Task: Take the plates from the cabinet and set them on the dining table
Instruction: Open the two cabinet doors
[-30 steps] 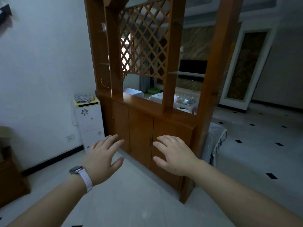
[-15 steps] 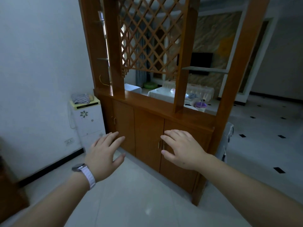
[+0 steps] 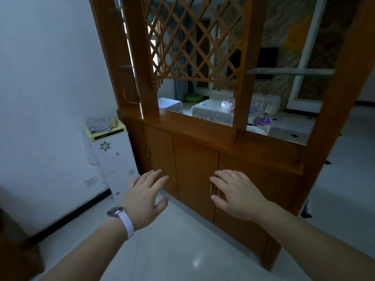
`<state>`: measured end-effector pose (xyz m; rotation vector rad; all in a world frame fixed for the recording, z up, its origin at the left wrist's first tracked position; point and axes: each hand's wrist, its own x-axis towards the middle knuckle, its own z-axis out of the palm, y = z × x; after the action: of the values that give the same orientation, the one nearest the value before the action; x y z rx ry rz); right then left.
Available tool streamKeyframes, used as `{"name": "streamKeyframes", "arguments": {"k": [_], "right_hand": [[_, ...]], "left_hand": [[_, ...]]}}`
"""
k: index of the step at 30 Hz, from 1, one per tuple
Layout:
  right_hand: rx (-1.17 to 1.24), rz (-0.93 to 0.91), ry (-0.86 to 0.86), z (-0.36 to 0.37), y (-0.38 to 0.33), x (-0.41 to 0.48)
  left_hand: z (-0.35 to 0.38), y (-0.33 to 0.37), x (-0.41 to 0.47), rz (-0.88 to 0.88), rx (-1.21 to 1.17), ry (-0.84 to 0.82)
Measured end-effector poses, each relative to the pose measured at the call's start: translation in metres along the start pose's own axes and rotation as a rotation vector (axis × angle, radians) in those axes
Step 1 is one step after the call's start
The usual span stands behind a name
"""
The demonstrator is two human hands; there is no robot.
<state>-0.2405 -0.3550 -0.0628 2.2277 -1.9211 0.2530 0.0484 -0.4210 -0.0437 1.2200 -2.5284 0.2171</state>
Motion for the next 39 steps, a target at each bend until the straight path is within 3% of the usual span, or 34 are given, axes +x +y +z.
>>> {"name": "streamKeyframes", "arguments": {"k": [9,18,33,39], "right_hand": [[0.025,0.042,-0.053,0.046,0.079,0.095],[0.071,0.118,-0.129,0.078,0.097,0.144],[-0.019,0.468,-0.208,0.143,0.084,0.222],[-0.019,0.662,-0.211,0.166,0.057,0.239]], "left_hand": [[0.061,-0.023,0.131,0.039,-0.026,-0.044],[0.11,-0.054,0.201,0.171,-0.022,-0.068],[0.236,-0.143,0.332,0.474,-0.252,-0.167],[0.297,-0.151,0.361,0.586,-0.412,-0.295]]}}
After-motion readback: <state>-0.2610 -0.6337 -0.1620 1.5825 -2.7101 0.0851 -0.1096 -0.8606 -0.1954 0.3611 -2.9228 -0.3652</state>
